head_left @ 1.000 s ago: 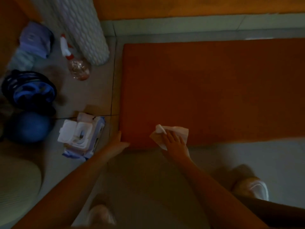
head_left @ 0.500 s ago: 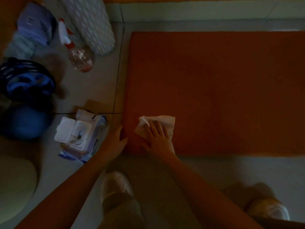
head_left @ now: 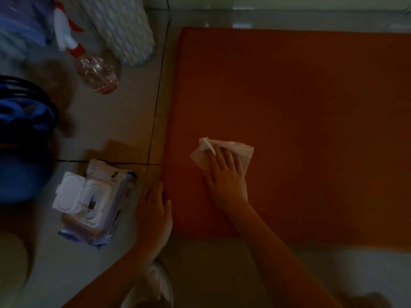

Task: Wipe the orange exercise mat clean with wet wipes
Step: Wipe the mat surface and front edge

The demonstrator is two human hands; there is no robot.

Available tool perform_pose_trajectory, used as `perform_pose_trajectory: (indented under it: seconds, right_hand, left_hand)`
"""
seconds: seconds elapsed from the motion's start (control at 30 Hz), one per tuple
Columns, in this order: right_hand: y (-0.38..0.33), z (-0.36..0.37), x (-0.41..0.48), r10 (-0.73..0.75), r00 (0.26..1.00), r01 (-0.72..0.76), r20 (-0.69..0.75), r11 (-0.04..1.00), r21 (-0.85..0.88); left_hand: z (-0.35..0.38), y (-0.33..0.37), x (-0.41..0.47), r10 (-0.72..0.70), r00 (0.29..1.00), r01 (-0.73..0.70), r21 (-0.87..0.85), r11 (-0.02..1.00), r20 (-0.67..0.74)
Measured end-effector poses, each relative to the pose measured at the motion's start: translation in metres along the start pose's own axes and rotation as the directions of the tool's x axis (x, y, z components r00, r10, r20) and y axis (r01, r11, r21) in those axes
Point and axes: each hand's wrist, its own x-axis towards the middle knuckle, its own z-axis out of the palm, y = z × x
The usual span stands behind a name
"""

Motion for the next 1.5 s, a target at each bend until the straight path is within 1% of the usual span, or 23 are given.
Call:
perform_pose_trajectory:
  seconds: [0.07,0.17,0.33,0.4,0.47,0.53,0.6,0.63,0.67,0.7,0.77,0.8,0.83,0.87,0.93,0.97,1.03,1.13,1.2,1.3,1.43,1.5]
  right_hand:
    - [-0.006,0.004,-0.001,0.036,0.999,-0.035,-0.015,0.999,0.020]
    - [-0.018,0.000,-0.010,0.026,0.997,-0.027,-0.069,1.000,-0.012]
    - [-0.023,-0.009,-0.040,-0.055,0.995,0.061,0.087,0.996,-0.065]
    - [-0.023,-0.013,-0.052,-0.092,0.990,0.101,0.110,0.992,-0.079]
    - [-0.025,-0.017,-0.059,-0.076,0.985,0.084,0.157,0.995,-0.044]
    - [-0.028,-0.021,-0.070,-0.031,0.977,0.034,0.210,0.999,-0.012]
    - [-0.032,-0.023,-0.084,-0.025,0.966,0.033,0.256,0.999,-0.029]
    - [-0.032,-0.023,-0.090,-0.027,0.967,0.041,0.252,0.998,-0.049]
    - [-0.031,-0.025,-0.094,-0.020,0.974,0.035,0.227,0.998,-0.059]
    - [-0.031,-0.029,-0.096,-0.002,0.980,0.018,0.201,0.997,-0.076]
    - [-0.029,-0.034,-0.103,0.032,0.988,-0.012,0.150,0.991,-0.135]
    - [-0.027,-0.034,-0.105,0.036,0.990,-0.012,0.137,0.985,-0.169]
    - [-0.026,-0.033,-0.108,0.046,0.988,-0.019,0.147,0.983,-0.185]
    - [-0.023,-0.032,-0.111,0.070,0.983,-0.042,0.169,0.985,-0.166]
    - [-0.019,-0.026,-0.115,0.104,0.969,-0.083,0.225,0.991,-0.100]
    - [-0.019,-0.024,-0.116,0.103,0.968,-0.087,0.229,0.993,-0.078]
    - [-0.021,-0.022,-0.115,0.108,0.973,-0.100,0.203,0.994,-0.050]
    - [-0.023,-0.020,-0.110,0.116,0.987,-0.110,0.109,0.992,-0.054]
    - [-0.019,-0.018,-0.108,0.108,0.989,-0.098,0.096,0.989,-0.108]
    - [-0.010,-0.018,-0.104,0.059,0.991,-0.038,0.120,0.985,-0.167]
    - [-0.005,-0.028,-0.096,-0.042,0.999,0.041,0.000,0.990,-0.134]
    - [-0.003,-0.038,-0.089,-0.043,0.998,0.049,0.043,0.988,-0.147]
  left_hand:
    - [-0.001,0.004,0.001,-0.021,0.999,0.021,0.013,1.000,0.026]
    - [-0.008,0.006,0.003,-0.009,0.997,0.005,0.048,0.999,0.076]
    - [-0.023,0.008,0.005,0.000,0.983,-0.011,0.057,0.998,0.183]
    - [-0.034,0.010,0.002,0.048,0.971,-0.057,0.032,0.998,0.234]
    - [-0.044,0.015,-0.001,0.095,0.945,-0.101,0.005,0.995,0.313]
    - [-0.058,0.022,-0.002,0.119,0.903,-0.103,-0.061,0.993,0.413]
    - [-0.065,0.023,-0.004,0.089,0.846,0.011,-0.184,0.983,0.526]
    - [-0.066,0.022,-0.003,0.062,0.814,0.101,-0.245,0.964,0.578]
    - [-0.067,0.023,-0.003,0.047,0.800,0.166,-0.296,0.941,0.598]
    - [-0.067,0.023,-0.003,0.008,0.789,0.233,-0.312,0.921,0.614]
    - [-0.066,0.025,-0.008,-0.021,0.762,0.307,-0.332,0.892,0.648]
    - [-0.064,0.025,-0.009,-0.010,0.762,0.317,-0.359,0.878,0.648]
    - [-0.064,0.028,-0.011,-0.032,0.765,0.341,-0.363,0.867,0.643]
    - [-0.063,0.029,-0.012,-0.058,0.787,0.349,-0.364,0.864,0.615]
    - [-0.058,0.028,-0.011,-0.118,0.801,0.404,-0.385,0.830,0.587]
    - [-0.058,0.033,-0.015,-0.125,0.806,0.420,-0.409,0.810,0.579]
    - [-0.056,0.036,-0.014,-0.167,0.807,0.461,-0.427,0.778,0.566]
    - [-0.054,0.040,-0.004,-0.217,0.813,0.508,-0.477,0.717,0.541]
    - [-0.059,0.041,0.003,-0.192,0.828,0.493,-0.522,0.696,0.526]
    - [-0.065,0.038,0.011,-0.169,0.821,0.501,-0.548,0.670,0.545]
    - [-0.059,0.033,0.029,-0.091,0.858,0.440,-0.633,0.636,0.505]
    - [-0.057,0.037,0.027,-0.112,0.871,0.438,-0.652,0.619,0.479]
